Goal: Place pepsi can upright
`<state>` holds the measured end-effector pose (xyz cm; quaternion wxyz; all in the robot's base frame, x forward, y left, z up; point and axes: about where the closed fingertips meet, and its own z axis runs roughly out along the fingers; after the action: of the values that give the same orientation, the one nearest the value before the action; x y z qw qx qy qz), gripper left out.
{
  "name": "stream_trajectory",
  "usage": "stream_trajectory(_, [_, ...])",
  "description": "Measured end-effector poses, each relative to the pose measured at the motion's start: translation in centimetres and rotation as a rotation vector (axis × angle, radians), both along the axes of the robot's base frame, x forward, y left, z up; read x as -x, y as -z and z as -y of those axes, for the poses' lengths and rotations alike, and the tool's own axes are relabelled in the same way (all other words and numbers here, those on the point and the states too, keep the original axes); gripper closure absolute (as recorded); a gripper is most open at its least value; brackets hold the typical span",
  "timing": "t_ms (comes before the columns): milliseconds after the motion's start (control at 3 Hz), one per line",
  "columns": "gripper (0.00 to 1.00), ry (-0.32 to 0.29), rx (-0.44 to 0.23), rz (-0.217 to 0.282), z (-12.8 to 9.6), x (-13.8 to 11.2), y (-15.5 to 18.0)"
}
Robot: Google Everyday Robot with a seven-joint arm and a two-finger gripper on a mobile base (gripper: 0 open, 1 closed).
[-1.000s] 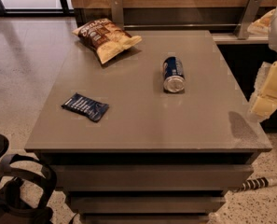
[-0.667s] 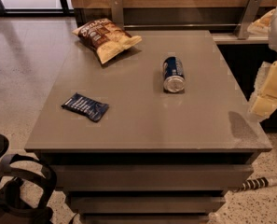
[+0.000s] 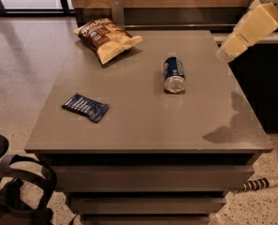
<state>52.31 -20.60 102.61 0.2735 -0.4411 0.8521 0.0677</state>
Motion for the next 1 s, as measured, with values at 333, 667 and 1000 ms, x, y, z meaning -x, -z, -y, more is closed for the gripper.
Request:
stream_trajectory(333, [0.0, 0.188, -0.075, 0.009, -1.7, -3.2, -0.9])
stream_trajectory(667, [0.0, 0.322, -0.025, -0.046, -2.5, -4.4, 0.1])
stream_trajectory(1000, [0.0, 0.41, -0.056, -0.073, -2.8, -4.7, 0.2])
